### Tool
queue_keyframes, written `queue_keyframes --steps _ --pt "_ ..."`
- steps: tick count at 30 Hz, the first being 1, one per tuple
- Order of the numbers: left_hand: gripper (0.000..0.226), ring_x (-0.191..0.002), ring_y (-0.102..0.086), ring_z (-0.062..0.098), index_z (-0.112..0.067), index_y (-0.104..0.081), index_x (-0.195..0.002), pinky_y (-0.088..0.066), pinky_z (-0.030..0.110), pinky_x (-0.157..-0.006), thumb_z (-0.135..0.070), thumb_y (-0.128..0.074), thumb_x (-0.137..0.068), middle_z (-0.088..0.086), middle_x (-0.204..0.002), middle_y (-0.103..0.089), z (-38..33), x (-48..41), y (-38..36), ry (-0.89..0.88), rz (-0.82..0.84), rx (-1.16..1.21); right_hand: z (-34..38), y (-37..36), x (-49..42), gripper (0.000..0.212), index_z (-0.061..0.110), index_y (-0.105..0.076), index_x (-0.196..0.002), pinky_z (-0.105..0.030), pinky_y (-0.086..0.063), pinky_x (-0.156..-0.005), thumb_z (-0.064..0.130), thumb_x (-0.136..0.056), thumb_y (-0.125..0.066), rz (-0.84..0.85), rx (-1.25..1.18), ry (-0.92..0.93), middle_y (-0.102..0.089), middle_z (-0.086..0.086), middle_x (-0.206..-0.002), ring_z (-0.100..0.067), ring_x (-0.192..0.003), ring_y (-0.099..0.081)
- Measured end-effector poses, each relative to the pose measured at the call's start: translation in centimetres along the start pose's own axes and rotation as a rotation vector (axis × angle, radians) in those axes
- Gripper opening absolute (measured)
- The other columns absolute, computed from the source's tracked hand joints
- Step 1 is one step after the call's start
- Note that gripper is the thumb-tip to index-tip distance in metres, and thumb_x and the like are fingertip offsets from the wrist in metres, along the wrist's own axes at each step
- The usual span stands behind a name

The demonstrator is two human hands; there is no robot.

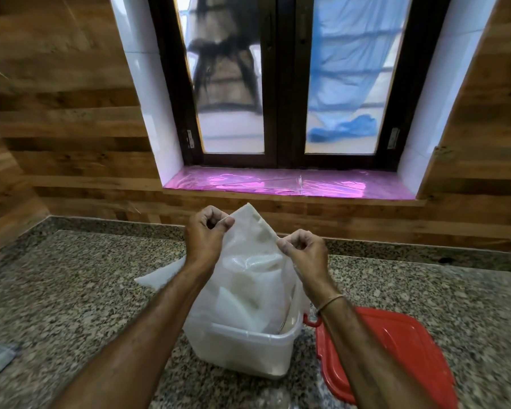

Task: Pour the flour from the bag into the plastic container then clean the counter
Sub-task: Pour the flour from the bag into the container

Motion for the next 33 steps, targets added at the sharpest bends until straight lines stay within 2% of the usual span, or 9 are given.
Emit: queue_keyframes --steps 6,13,19,22,24,26,27,30,33 --pt "0.018 -0.062 -0.050 0.003 -0.011 -0.065 -0.076 -0.047 0.025 -0.065 -0.008 -0.072 -0.092 -0.004 -0.069 -0.058 0.1 -0.2 0.5 0.035 -0.057 0.027 0.1 -1.4 1.3 0.015 0.000 -0.070 -0.077 -0.030 -0.060 -0.068 0.001 -0.090 -0.077 0.124 -0.231 -0.153 -0.071 -0.011 -0.076 -0.017 -0.071 -0.065" --pt "0.018 -0.063 -0.050 0.005 -0.009 -0.065 -0.076 -0.046 0.029 -0.067 -0.005 -0.071 -0.092 -0.005 -0.069 -0.058 0.3 0.4 -0.7 0.037 -0.010 0.048 0.9 0.4 0.8 0.013 0.016 -0.073 -0.076 -0.047 -0.059 -0.076 0.020 -0.088 -0.075 0.039 0.150 0.020 -0.074 -0.005 -0.080 -0.013 -0.075 -0.065" --pt "0.014 -0.070 -0.053 0.010 -0.012 -0.065 -0.078 -0.046 0.029 -0.066 -0.013 -0.073 -0.090 -0.003 -0.072 -0.062 -2.9 0.2 -2.4 -0.115 0.095 -0.038 3.2 0.0 0.9 0.015 0.020 -0.069 -0.074 -0.046 -0.057 -0.076 0.018 -0.086 -0.077 -0.041 0.371 0.150 -0.070 0.006 -0.077 -0.016 -0.078 -0.065" --pt "0.022 -0.064 -0.045 0.009 -0.009 -0.062 -0.071 -0.041 0.026 -0.062 -0.009 -0.074 -0.090 -0.004 -0.065 -0.053 -2.6 -0.2 -2.2 -0.096 0.094 0.008 4.4 -0.2 1.4 0.015 0.025 -0.072 -0.110 -0.046 -0.059 -0.089 0.019 -0.095 -0.071 -0.030 0.242 0.178 -0.073 0.007 -0.108 -0.010 -0.099 -0.068" --pt "0.021 -0.064 -0.047 0.010 -0.005 -0.064 -0.072 -0.043 0.025 -0.062 -0.009 -0.076 -0.089 -0.001 -0.065 -0.054 -2.2 -0.3 -1.9 -0.070 0.080 0.022 5.4 -0.8 1.6 0.055 0.032 -0.045 -0.152 -0.038 -0.055 -0.101 0.034 -0.101 -0.065 0.013 0.205 0.194 -0.056 0.003 -0.146 -0.011 -0.126 -0.060" --pt "0.020 -0.066 -0.052 0.013 -0.005 -0.066 -0.073 -0.047 0.029 -0.064 -0.010 -0.077 -0.089 0.003 -0.067 -0.059 -1.5 -0.5 -2.0 -0.045 0.095 0.048 6.7 -3.4 2.1 0.072 0.036 -0.019 -0.166 -0.036 -0.047 -0.112 0.043 -0.104 -0.057 0.211 0.226 0.250 -0.035 0.002 -0.168 -0.012 -0.146 -0.045" --pt "0.019 -0.067 -0.053 0.014 -0.006 -0.066 -0.073 -0.048 0.031 -0.065 -0.011 -0.077 -0.089 0.004 -0.068 -0.060 -1.4 -0.5 -2.2 -0.038 0.107 0.064 7.2 -5.0 2.8 0.069 0.034 -0.022 -0.166 -0.037 -0.046 -0.115 0.043 -0.106 -0.055 0.334 0.256 0.280 -0.035 0.002 -0.169 -0.010 -0.149 -0.042" --pt "0.019 -0.066 -0.051 0.014 -0.003 -0.066 -0.075 -0.046 0.032 -0.066 -0.012 -0.078 -0.087 0.010 -0.067 -0.058 -1.7 -0.4 -2.4 -0.063 0.140 0.045 7.4 -4.8 2.4 0.042 0.029 -0.063 -0.143 -0.046 -0.053 -0.109 0.036 -0.102 -0.063 0.266 0.455 0.366 -0.065 0.003 -0.144 -0.009 -0.131 -0.058" --pt "0.010 -0.066 -0.055 0.009 -0.010 -0.071 -0.077 -0.046 0.028 -0.065 -0.012 -0.077 -0.085 -0.001 -0.070 -0.064 -3.5 0.2 -3.2 -0.167 0.193 -0.057 6.3 -3.8 1.4 0.020 0.032 -0.074 -0.113 -0.047 -0.062 -0.080 0.034 -0.093 -0.069 0.204 0.528 0.294 -0.077 0.008 -0.099 -0.012 -0.091 -0.072"
Point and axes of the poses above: each hand's wrist, its own x-axis away from the middle knuckle, its own y-axis out of the back of the hand, z = x × y, the point moved 10 cm from there along -x, towards the middle knuckle
